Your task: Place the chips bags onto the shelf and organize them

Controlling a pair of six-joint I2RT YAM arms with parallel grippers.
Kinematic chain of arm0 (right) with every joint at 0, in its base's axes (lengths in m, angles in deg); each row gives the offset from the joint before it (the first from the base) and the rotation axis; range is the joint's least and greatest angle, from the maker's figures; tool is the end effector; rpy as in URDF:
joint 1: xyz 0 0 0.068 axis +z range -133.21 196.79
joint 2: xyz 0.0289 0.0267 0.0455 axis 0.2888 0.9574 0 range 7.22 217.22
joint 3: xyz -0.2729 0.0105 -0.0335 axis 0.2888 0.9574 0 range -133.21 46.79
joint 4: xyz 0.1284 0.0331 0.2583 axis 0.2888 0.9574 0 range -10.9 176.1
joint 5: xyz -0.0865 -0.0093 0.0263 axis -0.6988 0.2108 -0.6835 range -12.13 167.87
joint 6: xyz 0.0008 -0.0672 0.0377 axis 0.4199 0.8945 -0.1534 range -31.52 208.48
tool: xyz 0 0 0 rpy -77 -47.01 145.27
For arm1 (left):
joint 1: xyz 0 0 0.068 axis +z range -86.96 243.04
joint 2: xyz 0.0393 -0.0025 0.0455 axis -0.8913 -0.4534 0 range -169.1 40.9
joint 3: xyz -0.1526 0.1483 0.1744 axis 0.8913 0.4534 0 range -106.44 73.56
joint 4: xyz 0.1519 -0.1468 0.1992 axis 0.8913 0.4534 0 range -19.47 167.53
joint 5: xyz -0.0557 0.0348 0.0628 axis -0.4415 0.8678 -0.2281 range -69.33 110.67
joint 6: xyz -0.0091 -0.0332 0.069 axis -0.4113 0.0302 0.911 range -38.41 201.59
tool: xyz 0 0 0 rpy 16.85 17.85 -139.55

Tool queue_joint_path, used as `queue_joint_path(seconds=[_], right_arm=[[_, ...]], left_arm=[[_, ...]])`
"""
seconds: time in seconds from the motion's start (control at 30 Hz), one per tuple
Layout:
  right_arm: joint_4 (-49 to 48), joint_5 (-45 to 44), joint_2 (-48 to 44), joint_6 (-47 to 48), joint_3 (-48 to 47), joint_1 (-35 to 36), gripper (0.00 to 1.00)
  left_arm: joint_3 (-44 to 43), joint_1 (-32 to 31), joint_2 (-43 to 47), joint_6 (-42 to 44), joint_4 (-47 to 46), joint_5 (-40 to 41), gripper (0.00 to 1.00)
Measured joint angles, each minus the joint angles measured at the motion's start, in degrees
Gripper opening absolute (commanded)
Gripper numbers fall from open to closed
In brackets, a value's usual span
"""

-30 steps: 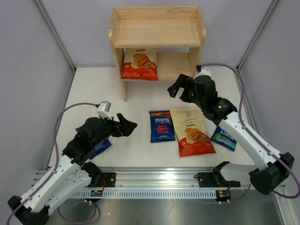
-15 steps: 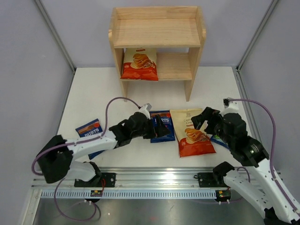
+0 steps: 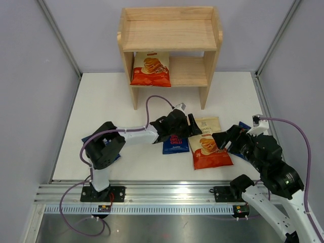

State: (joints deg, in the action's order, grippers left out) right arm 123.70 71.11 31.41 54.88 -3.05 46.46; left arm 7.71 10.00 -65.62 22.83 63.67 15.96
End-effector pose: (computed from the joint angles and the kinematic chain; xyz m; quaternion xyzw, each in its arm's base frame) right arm 0.1176 0.0581 0.3510 0.0621 0.8107 0.2635 0.5191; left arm 0.2721 -0.3705 0.1571 -0.0247 0.8813 -0.4099 0.2338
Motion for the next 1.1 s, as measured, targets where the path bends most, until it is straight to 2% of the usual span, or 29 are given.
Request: queue_joint_path(seconds=[0.13, 0.37, 0.7, 1.1], right_arm=[[0.9, 0.0, -1.3, 0.1, -1.4, 0.0, 0.99], [1.1, 0.2, -1.1, 0.2, -2.1, 0.0, 0.99], [0.5, 0.9, 0.2, 0.2, -1.8, 0.0, 0.99], [0.3, 1.8, 0.3, 0.2, -1.8, 0.0, 1.00]], left_arm=[[-0.1, -0.2, -2.3, -0.9, 1.2, 0.6, 0.68], [0.0, -1.1, -2.9, -1.5, 1.6, 2.9, 0.73], [2.0, -1.4, 1.5, -1.2, 4.4, 8.3, 0.75], [-0.4, -1.1, -4.2, -1.8, 3.8, 7.7, 0.69]])
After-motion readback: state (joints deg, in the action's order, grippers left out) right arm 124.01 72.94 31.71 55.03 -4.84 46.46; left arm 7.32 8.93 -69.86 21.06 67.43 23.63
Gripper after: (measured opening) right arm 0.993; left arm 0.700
